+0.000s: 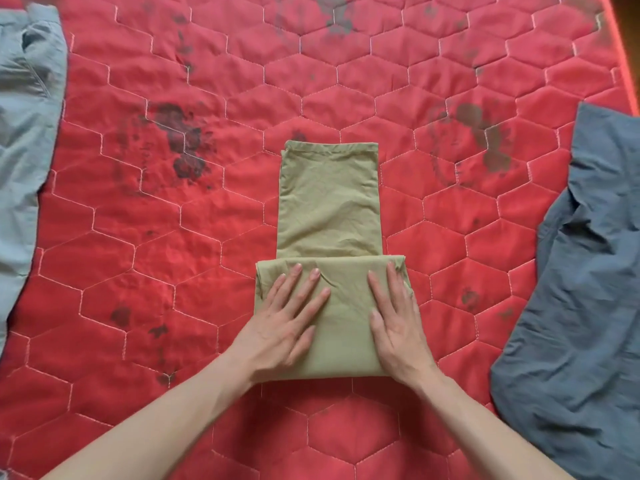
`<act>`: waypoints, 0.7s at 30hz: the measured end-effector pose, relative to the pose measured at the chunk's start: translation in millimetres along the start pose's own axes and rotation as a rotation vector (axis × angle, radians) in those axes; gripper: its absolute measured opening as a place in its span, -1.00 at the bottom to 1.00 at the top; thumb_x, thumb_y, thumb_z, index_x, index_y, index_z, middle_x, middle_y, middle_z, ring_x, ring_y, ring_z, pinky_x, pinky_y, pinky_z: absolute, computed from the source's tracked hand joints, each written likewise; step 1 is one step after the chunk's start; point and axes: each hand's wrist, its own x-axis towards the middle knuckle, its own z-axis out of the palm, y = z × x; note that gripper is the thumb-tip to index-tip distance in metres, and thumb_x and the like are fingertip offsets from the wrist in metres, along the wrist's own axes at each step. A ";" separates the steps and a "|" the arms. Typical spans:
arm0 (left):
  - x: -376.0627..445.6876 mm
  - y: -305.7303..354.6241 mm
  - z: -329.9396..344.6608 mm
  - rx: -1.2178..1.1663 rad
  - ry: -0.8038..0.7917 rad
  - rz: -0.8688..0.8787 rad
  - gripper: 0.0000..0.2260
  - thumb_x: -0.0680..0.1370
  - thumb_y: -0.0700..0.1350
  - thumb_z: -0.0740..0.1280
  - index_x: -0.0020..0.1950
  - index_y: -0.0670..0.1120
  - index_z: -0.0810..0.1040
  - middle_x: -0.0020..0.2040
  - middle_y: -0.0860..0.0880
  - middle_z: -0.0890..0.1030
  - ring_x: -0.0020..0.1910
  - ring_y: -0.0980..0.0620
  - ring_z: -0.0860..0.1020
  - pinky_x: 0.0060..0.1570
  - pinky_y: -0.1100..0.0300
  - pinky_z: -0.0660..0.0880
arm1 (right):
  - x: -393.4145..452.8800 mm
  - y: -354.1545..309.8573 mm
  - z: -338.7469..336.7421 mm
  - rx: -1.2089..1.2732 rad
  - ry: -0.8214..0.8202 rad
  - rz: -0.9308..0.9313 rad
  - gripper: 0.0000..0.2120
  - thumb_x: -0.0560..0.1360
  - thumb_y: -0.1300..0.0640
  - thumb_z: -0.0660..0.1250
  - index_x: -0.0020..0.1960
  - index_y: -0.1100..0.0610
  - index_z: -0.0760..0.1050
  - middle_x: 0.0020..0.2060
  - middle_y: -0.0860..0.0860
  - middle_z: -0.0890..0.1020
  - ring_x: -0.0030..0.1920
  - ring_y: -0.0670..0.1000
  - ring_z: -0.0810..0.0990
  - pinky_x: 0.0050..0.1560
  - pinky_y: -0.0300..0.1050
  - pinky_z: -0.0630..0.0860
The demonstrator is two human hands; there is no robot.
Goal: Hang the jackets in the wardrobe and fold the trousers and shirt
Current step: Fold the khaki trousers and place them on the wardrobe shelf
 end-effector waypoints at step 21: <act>-26.7 -67.4 -63.1 -0.305 -0.208 0.044 -0.36 0.66 0.13 0.16 0.69 -0.11 0.14 0.68 0.01 0.20 0.67 0.12 0.10 0.64 0.15 0.01 | 9.6 40.4 -80.4 0.064 -0.190 -0.440 -0.45 0.66 -0.12 0.25 0.55 0.15 0.40 0.58 0.05 0.38 0.59 0.06 0.32 0.54 0.09 0.31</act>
